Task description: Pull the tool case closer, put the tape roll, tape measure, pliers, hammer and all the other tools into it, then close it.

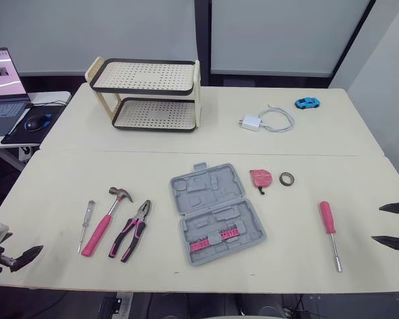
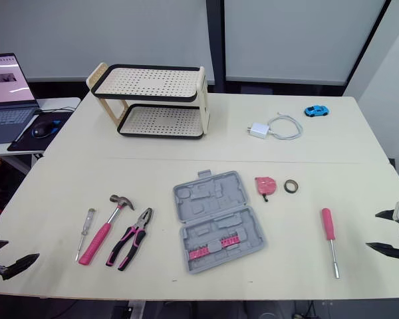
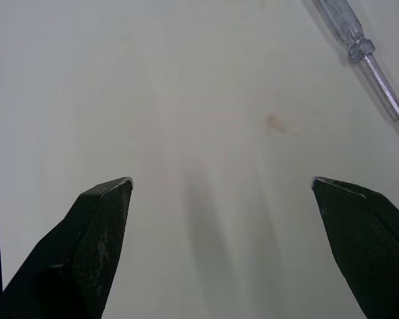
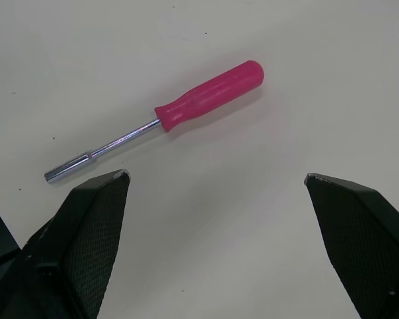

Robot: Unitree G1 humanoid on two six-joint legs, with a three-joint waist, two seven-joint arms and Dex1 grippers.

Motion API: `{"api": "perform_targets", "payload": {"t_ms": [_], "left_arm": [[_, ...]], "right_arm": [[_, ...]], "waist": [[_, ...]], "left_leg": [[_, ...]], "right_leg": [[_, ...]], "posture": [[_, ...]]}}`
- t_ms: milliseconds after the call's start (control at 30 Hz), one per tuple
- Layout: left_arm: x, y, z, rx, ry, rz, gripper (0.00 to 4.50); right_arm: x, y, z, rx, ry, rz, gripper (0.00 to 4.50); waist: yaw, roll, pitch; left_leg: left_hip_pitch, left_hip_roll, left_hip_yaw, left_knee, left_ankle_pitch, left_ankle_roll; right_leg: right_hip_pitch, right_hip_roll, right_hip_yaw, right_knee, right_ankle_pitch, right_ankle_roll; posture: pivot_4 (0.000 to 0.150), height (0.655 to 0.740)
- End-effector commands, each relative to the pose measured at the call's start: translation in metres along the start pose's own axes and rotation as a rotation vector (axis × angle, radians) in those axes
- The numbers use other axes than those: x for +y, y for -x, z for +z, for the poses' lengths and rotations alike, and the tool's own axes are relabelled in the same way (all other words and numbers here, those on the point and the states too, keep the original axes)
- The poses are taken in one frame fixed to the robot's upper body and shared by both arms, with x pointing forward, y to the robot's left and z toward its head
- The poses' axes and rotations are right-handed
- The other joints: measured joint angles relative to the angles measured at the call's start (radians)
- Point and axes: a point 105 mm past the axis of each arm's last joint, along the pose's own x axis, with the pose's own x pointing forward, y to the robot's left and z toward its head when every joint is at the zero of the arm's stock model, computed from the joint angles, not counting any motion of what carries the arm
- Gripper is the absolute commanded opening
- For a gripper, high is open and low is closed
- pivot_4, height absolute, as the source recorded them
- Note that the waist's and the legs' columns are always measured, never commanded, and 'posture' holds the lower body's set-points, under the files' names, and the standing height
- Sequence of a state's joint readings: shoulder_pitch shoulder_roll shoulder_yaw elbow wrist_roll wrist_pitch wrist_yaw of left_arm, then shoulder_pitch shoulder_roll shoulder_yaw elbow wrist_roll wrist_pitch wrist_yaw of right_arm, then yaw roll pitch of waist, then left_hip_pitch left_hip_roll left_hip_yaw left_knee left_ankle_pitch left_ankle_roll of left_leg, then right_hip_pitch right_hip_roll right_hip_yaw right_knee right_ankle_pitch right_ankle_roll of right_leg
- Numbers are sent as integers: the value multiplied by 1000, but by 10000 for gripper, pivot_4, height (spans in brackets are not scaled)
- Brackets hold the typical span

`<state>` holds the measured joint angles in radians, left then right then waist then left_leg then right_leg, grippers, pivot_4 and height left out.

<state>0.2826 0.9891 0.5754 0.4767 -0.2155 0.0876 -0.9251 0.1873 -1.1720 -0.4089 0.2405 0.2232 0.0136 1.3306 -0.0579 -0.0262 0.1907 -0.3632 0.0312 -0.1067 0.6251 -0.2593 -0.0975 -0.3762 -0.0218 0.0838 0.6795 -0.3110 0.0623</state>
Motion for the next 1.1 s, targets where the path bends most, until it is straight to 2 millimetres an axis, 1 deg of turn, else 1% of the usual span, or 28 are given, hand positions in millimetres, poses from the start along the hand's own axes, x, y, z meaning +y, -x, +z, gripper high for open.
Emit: {"api": "perform_targets", "payload": {"t_ms": [33, 133, 333, 433, 500, 667, 767, 933, 1033, 1100], "left_arm": [[4, 4, 5, -12, 2, 12, 45000], [8, 5, 1, -6, 28, 48, 45000], [9, 6, 10, -86, 70, 2, 45000], [6, 9, 10, -107, 73, -23, 45000], [6, 11, 7, -106, 89, -24, 45000], [8, 17, -9, -68, 95, -7, 45000], [6, 20, -14, -60, 107, -9, 45000], [-6, 20, -9, -88, 117, -51, 45000], [-22, 17, -2, -116, 102, -101, 45000], [-38, 13, 7, -144, 94, -147, 45000]], "right_arm": [[-5, 3, 4, -17, 9, -25, 44889], [-6, 3, 3, -19, 7, -41, 44889], [-10, 4, 7, -52, 8, -77, 44889], [-12, 5, 8, -67, -5, -96, 44889], [-15, 7, 7, -73, -19, -115, 44889], [-16, 9, 5, -70, -26, -116, 44889], [-15, 9, 6, -74, -24, -117, 44889], [-14, 5, 9, -86, -20, -113, 44889], [-14, 3, 14, -104, -10, -111, 44889], [-12, 0, 23, -128, 12, -107, 44889]], "waist": [[0, 0, 0], [0, 0, 0], [0, 0, 0], [0, 0, 0], [-1, 0, 0], [-1, 0, 0], [-1, 0, 0], [0, 0, 0], [0, 1, 0], [0, 1, 0]], "left_leg": [[0, 0, 0, 0, 0, 0], [0, 0, 0, 0, 0, 0], [0, 0, 0, 0, 0, 0], [0, 0, 0, 0, 0, 0], [0, 0, 0, 0, 0, 0], [0, 0, 0, 0, 0, 0], [0, 0, 1, 0, 0, 0], [0, 0, 1, 1, 0, 0], [0, 0, 1, 1, 0, 0], [0, 0, 1, 1, 0, 0]], "right_leg": [[0, 0, 0, 0, 0, 0], [0, 0, 0, 0, 0, 0], [0, 0, 0, 0, 0, 0], [0, 0, 0, 0, 0, 0], [0, 0, 0, 0, 0, 0], [0, 0, 1, 0, 0, 0], [0, 0, 1, 1, 0, 0], [0, 0, 1, 1, 0, 0], [0, 0, 1, 1, 0, 0], [0, 0, 1, 1, 1, 0]], "posture": [[1500, 7350], [1500, 7350], [1500, 7350], [1500, 7350], [1500, 7350], [1500, 7350], [1500, 7350], [1500, 7350], [1500, 7350], [1500, 7350]]}}
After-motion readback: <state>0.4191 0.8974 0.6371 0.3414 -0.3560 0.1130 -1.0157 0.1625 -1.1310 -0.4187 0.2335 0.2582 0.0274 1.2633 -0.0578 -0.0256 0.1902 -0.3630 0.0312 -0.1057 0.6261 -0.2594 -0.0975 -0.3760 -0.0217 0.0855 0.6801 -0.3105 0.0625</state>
